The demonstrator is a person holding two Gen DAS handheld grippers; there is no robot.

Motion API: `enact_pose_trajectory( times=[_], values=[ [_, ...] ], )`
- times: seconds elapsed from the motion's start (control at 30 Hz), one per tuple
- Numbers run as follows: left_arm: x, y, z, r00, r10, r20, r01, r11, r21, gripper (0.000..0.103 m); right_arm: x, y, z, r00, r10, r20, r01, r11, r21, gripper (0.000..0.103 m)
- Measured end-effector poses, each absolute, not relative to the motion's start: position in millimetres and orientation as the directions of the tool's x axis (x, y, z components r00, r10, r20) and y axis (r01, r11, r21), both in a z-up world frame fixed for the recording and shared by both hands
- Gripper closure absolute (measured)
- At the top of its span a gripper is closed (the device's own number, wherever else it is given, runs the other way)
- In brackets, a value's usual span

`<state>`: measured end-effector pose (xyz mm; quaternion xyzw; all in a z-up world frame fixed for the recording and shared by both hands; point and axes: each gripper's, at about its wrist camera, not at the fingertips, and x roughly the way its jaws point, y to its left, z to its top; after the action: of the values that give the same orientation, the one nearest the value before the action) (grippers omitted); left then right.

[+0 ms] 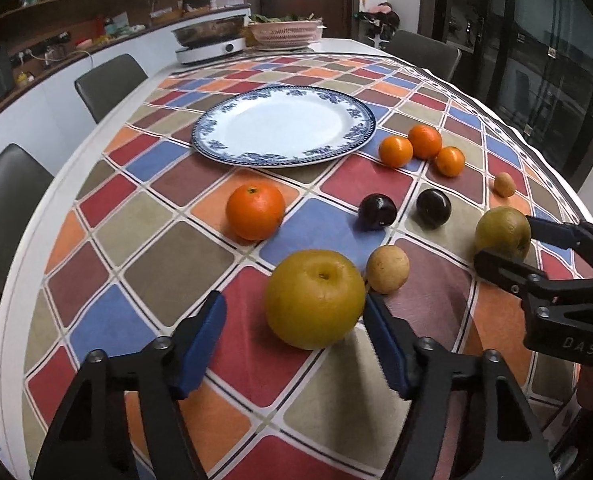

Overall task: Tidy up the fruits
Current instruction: 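Grasp the large pear with the left gripper while the right gripper grasps the other pear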

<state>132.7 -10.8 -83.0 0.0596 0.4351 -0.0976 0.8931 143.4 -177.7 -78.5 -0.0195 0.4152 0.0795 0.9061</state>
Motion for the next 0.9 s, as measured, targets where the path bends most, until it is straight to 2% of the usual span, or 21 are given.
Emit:
enact_pose_trajectory(
  times=[0.27,0.43,0.9],
  values=[
    [138,-18,-87,0.584,-0.144,-0.798,0.255,0.967,0.011,0.054,150,-180,-86,0.611,0.153,-0.776,-0.167,0.984,0.062,0.04],
    [138,-18,-88,0.582,-0.146,-0.8,0.255,0.967,0.009,0.055,153,-181,-88,0.602,0.158,-0.783,-0.168,0.983,0.07,0.051],
    [137,-14,-78,0.595,-0.149,-0.79,0.241,0.971,-0.001,0.055,150,-176,-75,0.624,0.163,-0.764,-0.195,0.98,0.05,0.052]
  ],
)
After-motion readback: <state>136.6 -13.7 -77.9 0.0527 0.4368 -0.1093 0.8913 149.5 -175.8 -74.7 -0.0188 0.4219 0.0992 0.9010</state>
